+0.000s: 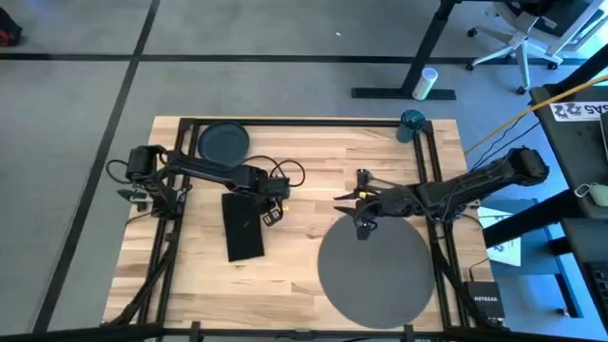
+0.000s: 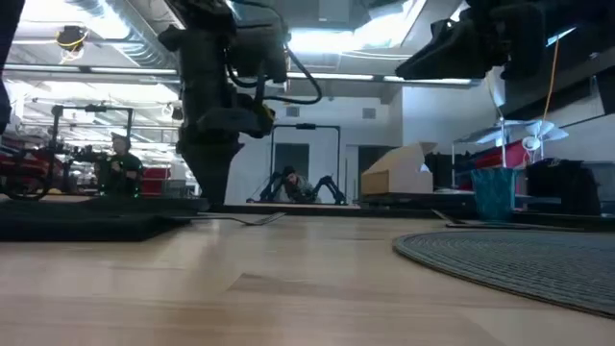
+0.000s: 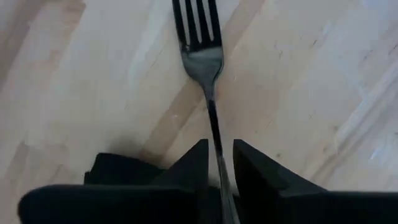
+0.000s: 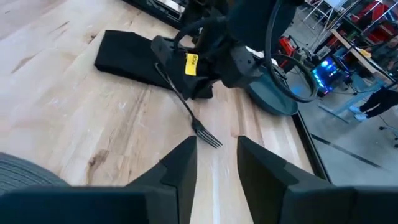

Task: Set table place
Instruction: Put the black fork on the black table napkin

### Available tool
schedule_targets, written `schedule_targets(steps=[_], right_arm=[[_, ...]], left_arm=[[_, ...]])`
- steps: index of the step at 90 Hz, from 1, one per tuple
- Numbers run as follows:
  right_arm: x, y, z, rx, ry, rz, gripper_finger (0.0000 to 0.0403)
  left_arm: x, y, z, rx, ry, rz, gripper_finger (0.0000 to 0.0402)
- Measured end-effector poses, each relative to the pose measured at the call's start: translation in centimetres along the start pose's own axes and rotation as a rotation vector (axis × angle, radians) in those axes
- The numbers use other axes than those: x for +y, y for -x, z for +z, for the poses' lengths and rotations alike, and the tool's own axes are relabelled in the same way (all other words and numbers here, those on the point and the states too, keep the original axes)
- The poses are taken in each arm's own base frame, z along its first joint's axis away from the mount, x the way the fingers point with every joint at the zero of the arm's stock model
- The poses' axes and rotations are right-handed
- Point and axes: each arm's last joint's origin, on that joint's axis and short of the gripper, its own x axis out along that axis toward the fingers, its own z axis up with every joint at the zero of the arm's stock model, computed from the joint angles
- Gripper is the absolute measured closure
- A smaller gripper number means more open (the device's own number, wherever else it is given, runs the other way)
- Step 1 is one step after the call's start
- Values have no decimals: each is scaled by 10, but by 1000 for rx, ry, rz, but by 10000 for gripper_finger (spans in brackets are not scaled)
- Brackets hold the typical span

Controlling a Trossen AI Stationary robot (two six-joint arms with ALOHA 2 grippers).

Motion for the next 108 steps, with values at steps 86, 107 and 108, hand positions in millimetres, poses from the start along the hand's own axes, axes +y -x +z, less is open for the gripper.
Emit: schedule_targets(steps=[86,107,108], right_arm=[[0,0,-1,8,23,4,303],[1,0,-2,24,29,9,303],[1,0,-3,25,30,10,303]], left_arm=[[1,-22,8,1,25,-2,333],[7,-22,8,23,77,14,385],[7,-22,8,23,77,14,389]])
